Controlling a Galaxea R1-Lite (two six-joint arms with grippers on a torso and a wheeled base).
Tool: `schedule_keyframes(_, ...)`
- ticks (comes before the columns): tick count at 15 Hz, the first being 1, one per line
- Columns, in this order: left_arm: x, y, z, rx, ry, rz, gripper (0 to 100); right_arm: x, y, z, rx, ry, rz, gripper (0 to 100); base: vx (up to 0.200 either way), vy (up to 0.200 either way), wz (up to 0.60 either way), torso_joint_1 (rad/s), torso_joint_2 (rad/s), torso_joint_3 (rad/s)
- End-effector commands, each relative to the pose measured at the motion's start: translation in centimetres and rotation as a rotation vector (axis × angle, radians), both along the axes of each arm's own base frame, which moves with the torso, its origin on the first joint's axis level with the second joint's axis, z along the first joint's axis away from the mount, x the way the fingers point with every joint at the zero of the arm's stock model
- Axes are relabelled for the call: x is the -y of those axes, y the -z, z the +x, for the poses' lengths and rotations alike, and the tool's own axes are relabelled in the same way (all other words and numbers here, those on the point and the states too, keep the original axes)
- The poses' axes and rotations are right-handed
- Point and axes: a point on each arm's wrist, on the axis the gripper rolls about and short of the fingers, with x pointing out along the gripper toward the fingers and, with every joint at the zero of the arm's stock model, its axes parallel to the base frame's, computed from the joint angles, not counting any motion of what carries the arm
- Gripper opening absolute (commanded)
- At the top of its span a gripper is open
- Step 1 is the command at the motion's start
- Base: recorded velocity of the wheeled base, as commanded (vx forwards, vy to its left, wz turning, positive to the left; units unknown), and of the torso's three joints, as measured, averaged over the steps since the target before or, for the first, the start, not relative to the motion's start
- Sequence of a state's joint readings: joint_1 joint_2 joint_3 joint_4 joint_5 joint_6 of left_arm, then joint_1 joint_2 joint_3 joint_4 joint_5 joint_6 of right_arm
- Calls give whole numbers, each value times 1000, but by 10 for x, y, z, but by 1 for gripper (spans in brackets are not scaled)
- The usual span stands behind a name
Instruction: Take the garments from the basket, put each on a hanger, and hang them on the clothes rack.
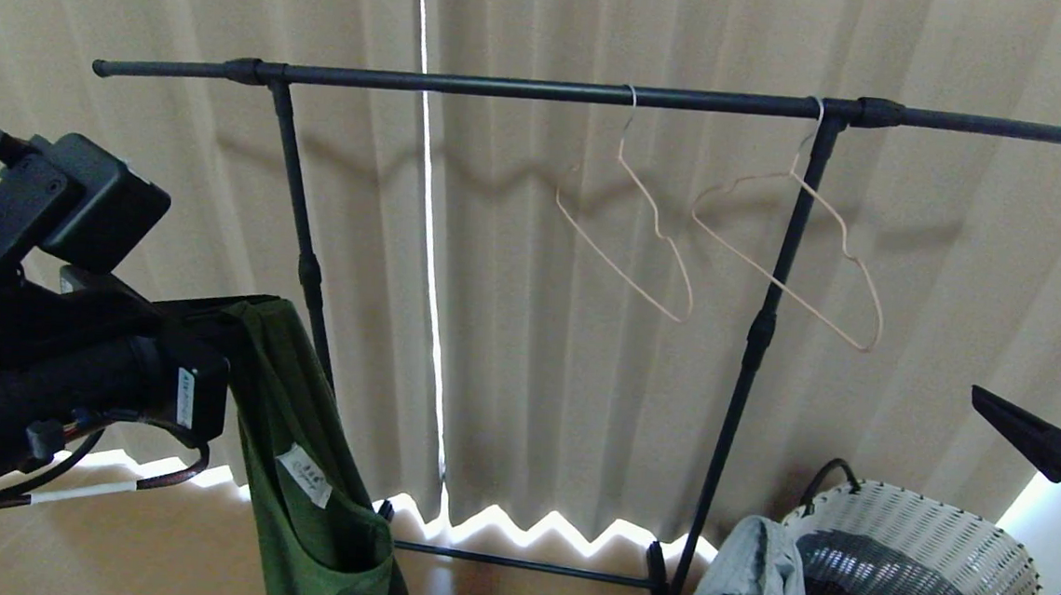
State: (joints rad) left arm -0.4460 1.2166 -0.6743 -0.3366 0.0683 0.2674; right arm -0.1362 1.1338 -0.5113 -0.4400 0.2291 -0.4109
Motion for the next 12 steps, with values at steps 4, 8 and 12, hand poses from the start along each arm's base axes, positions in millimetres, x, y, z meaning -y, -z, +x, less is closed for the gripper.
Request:
schedule_keyframes(4, -4, -3, -8, 24, 1, -3, 0, 0, 1, 0, -5, -2, 4, 100, 0, 0, 0, 206, -487, -272)
schedule_keyframes(8, -5, -3, -11, 25, -3, -8, 0, 0, -7, 3, 24, -8, 1, 100, 0, 0, 0, 83, -179, -99)
schedule_keyframes(12, -6, -3, -12, 26, -5, -14, 0, 1, -15, 9, 44, -25, 6, 100, 150, 0, 0, 3, -14, -2)
